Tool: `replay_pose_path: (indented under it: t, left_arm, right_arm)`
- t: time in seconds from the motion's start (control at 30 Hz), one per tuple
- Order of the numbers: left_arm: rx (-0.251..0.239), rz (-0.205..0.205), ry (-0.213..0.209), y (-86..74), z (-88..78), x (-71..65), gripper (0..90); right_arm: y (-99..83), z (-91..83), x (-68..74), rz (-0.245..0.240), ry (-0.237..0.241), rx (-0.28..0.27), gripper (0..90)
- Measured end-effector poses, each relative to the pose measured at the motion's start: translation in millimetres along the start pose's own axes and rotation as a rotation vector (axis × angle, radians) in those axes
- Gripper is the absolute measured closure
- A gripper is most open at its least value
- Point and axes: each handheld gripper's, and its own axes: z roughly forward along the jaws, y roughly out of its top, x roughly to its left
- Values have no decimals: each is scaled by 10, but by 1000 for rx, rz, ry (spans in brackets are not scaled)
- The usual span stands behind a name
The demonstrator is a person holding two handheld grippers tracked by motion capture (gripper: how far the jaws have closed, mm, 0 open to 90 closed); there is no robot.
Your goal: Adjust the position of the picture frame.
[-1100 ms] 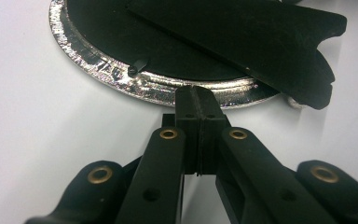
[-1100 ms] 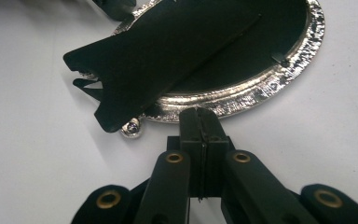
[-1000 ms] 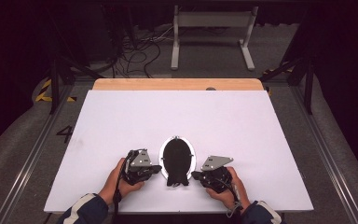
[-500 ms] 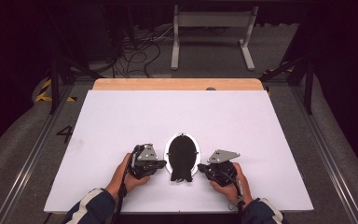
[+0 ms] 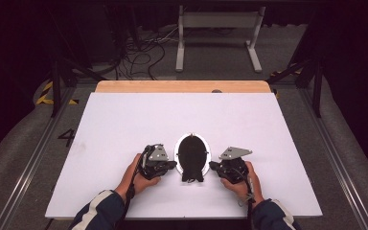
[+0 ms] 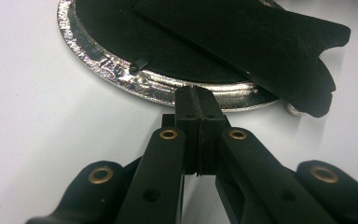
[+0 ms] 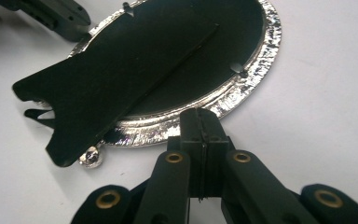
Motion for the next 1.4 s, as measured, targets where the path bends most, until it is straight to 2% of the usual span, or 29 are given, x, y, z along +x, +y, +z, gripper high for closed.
replay_pose_path:
  t: [0.13, 0.23, 0.27, 0.4, 0.53, 1.17, 1.3, 1.4]
  left_arm:
    - [1, -2, 0, 10, 9, 1, 900]
    - [2, 0, 9, 25, 24, -2, 900]
    - [2, 10, 14, 34, 31, 0, 900]
    - [1, 7, 10, 42, 41, 12, 900]
    - [1, 8, 9, 44, 44, 15, 900]
    - [8, 25, 36, 78, 65, 38, 900]
    - [5, 9, 41, 61, 46, 24, 900]
    - [-18, 38, 40, 18, -92, -7, 900]
  right_arm:
    - [3, 1, -13, 3, -2, 1, 900]
    - [9, 5, -15, 8, -27, 1, 900]
    - [11, 7, -21, 11, -27, 1, 900]
    - [20, 14, -48, 23, -30, 0, 900]
    - [57, 45, -78, 26, -63, 3, 900]
    - [93, 103, -153, 67, -81, -14, 900]
    - [93, 91, -128, 35, -88, -4, 900]
    - [73, 25, -107, 7, -57, -13, 900]
